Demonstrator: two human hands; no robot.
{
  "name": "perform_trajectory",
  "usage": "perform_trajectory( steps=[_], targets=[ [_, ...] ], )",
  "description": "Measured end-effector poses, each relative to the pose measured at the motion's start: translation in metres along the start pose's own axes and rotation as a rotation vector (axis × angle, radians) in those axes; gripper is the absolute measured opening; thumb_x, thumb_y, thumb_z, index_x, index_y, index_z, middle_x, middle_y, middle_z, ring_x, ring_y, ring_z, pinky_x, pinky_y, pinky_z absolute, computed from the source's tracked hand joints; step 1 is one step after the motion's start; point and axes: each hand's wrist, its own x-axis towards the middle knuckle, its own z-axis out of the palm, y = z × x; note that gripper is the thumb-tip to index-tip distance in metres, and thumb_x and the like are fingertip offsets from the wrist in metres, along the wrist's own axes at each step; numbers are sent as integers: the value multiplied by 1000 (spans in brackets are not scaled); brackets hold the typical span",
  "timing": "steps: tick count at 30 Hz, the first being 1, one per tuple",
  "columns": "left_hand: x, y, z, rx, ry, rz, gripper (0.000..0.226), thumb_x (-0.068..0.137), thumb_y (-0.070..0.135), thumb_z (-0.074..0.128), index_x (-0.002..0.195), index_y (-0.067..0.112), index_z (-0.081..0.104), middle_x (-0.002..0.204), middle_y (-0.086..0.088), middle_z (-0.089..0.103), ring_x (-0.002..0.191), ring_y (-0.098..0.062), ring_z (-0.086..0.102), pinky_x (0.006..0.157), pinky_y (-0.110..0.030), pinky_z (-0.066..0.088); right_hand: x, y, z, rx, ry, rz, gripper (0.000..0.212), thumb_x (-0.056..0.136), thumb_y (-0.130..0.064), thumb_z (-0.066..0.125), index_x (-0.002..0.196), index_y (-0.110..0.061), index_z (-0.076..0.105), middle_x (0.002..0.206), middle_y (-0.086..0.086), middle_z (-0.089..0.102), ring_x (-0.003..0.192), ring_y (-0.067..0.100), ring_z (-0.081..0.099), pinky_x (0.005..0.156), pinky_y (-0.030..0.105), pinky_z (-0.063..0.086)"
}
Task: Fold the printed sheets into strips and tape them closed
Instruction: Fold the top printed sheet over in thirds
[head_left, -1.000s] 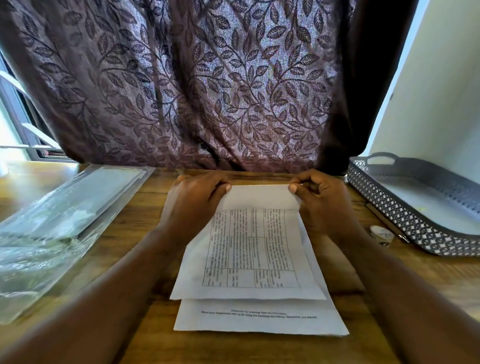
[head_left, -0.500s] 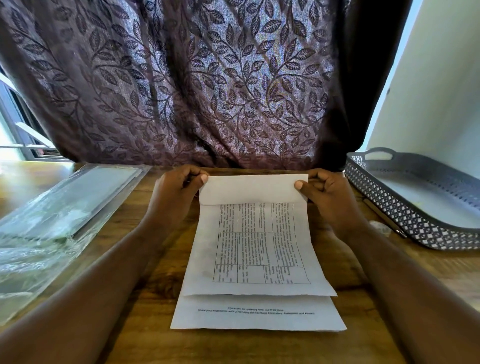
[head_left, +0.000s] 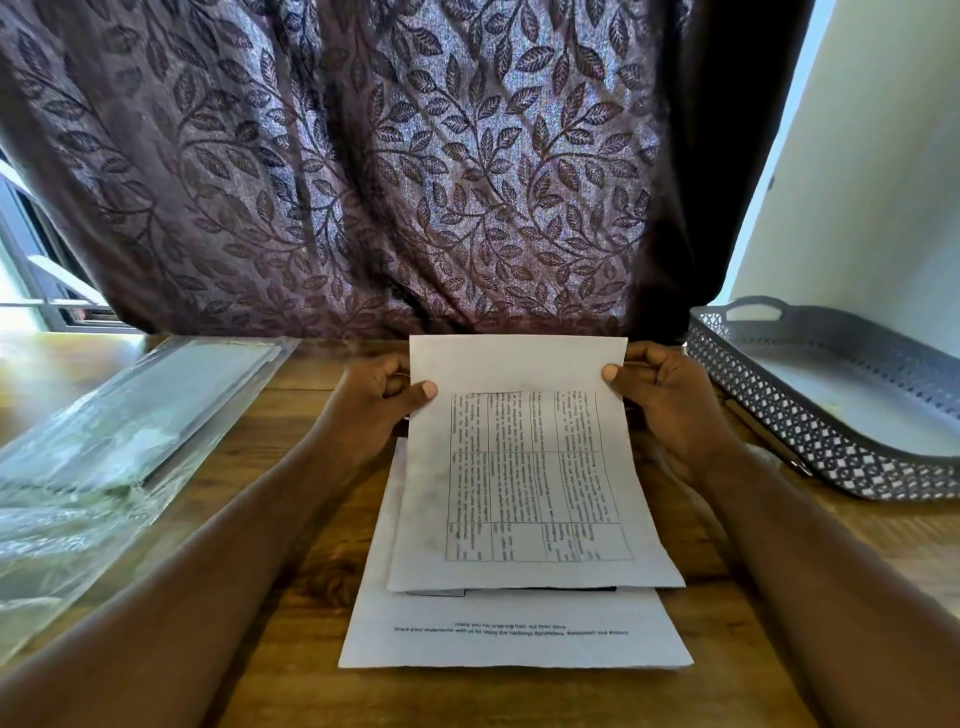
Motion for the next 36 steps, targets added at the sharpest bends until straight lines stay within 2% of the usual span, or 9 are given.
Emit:
perform_trajectory(
  steps=[4,7,16,22,25,28,31,34,36],
  targets=[
    [0,0,-1,6,29,-32,20,95,5,63,115,4,66,106,-11,77,96,-25,75,85,-43,61,1,-1,-1,43,-83,16,24,89,-4,72,110,-13,67,104,5,79,96,25,77,81,42,63],
    [0,-1,-2,-13,42,-38,22,95,4,64,117,2,65,106,-12,77,96,-25,75,82,-37,62,0,0,1,58,-94,25,23,87,0,72,107,-12,70,102,7,79,96,27,76,80,41,63],
    [1,-3,-8,-80,-94,-86,28,98,6,60,119,24,60,111,1,77,101,-19,74,78,-32,63,0,0,2,127,-148,54,25,87,2,71,109,-10,71,107,11,78,99,30,75,79,40,63],
    [-1,-6,-13,-240,-139,-164,26,95,1,60,120,5,62,113,-13,75,106,-28,73,86,-42,61,-1,2,0,154,-138,112,15,90,-1,69,103,-7,71,103,16,78,97,33,76,74,42,63],
    [1,-6,-15,-291,-100,-159,16,94,-1,58,101,8,69,99,-13,75,93,-25,74,75,-33,63,-2,-1,1,147,-130,121,17,90,0,68,87,-15,76,96,17,78,90,32,77,63,34,61],
    [0,-3,-15,-307,-84,-126,27,94,-2,55,85,15,75,92,-7,75,82,-19,72,66,-28,62,-3,-3,2,157,-132,107,20,91,4,64,89,-10,77,98,17,77,88,30,77,63,32,61],
    [0,-4,-18,-278,-58,-116,26,96,0,52,88,8,76,99,-8,77,86,-21,74,64,-30,62,-3,-3,2,147,-132,128,23,93,4,61,87,-10,79,101,16,77,89,32,76,72,43,64],
    [1,-7,-18,-287,-38,-143,35,100,5,39,96,0,74,101,-11,77,88,-21,74,64,-30,61,-2,-3,4,132,-117,133,29,93,2,59,79,-11,80,105,7,78,90,25,76,70,37,63],
    [1,-8,-17,-284,-40,-135,26,98,16,53,99,-1,74,100,-12,77,87,-21,74,65,-28,60,-2,-2,4,171,-113,151,38,95,2,49,75,-8,80,108,6,78,90,21,76,66,33,62]
  ],
)
